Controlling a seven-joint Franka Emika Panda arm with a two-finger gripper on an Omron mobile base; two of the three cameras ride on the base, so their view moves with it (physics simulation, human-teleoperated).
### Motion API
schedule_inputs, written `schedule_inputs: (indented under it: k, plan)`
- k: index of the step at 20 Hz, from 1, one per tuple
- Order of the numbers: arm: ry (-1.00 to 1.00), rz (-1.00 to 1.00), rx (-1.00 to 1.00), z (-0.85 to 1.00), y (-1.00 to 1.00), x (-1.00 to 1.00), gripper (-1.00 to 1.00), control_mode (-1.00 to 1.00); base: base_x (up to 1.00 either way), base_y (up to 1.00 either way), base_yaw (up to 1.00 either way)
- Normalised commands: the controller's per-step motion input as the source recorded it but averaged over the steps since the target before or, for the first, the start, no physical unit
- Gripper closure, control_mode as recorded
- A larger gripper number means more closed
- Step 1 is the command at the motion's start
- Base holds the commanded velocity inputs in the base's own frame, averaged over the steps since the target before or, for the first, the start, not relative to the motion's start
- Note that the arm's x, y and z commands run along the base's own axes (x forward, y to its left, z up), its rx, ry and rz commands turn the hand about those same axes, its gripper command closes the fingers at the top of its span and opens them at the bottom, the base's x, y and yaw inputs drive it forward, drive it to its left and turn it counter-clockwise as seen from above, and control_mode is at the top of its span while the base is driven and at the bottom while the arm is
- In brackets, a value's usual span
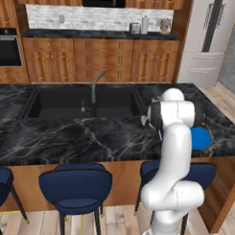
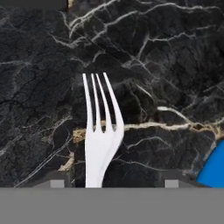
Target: Take the fork and place it on the left side of the plate. Then take the spoon and place it on the right side of the plate. Make sure they're directly next to the plate.
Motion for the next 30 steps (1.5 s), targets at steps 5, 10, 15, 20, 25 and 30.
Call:
schedule_inputs:
  k: [5,10,15,20,25,30]
  plan:
    - [-0.11,0.0,0.0,0.0,-0.15,0.0,-1.0,-1.0,0.0,0.0,0.0]
    - [-0.2,0.0,0.03,0.11,0.0,0.0,-1.0,-1.0,0.0,0.0,0.0]
    - [-0.3,0.0,0.09,0.55,0.04,0.0,-1.0,-1.0,0.0,0.0,0.0]
    - [-0.26,0.0,0.11,0.99,0.0,-0.24,-1.0,-1.0,0.0,0.0,0.0]
    - [-0.08,0.0,0.07,1.0,-0.08,-0.63,-1.0,-1.0,0.0,0.0,0.0]
    - [0.08,0.0,0.0,0.88,-0.16,-0.9,-1.0,-1.0,0.0,0.0,0.0]
